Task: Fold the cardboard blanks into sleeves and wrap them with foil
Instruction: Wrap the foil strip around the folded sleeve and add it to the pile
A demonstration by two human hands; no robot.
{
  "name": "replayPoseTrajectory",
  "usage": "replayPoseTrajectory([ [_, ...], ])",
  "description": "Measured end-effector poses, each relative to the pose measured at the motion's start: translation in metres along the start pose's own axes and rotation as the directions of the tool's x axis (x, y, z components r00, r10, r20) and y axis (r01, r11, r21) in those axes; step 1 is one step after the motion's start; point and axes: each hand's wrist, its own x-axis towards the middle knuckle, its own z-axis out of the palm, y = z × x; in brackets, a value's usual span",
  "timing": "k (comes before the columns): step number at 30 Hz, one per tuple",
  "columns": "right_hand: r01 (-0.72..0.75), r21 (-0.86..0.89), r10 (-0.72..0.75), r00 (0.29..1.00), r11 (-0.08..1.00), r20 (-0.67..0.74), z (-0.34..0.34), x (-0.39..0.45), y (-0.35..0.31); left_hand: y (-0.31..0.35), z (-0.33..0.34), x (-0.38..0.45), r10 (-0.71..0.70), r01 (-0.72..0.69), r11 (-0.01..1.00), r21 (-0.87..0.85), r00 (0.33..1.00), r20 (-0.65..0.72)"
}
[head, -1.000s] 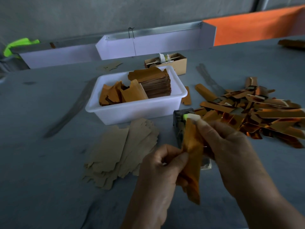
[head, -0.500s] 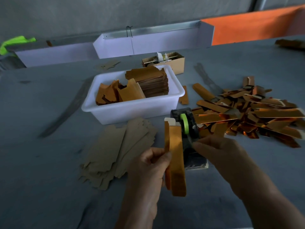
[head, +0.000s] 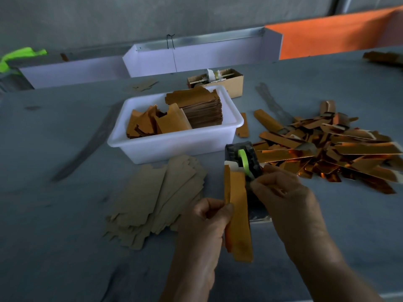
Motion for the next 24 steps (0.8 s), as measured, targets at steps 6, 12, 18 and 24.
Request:
replayPoseTrajectory([
  [6,-0.083,-0.010,0.083,0.992,0.997,0.096,-0.012,-0.006,0.000,-0.002,-0.006,0.004,-0.013,0.011,0.999,-0.044,0.999,-0.042],
  [12,0.005,-0.199,0.008,0.998,0.980,0.066,-0.009,-0.015,0.004,0.001,-0.003,0.005,0.015,-0.015,0.999,-0.049,1.000,-0.013],
  [18,0.037,-0.211,-0.029,0.999,0.977,0.038,-0.007,-0.018,0.009,0.012,0.000,0.003,0.125,-0.117,0.987,-0.106,0.990,0.067],
  [24,0.163,-0.242,-0.174,0.984,0.956,-0.026,-0.003,-0.022,0.014,0.019,0.008,0.003,0.193,-0.187,0.981,-0.048,0.935,0.296],
])
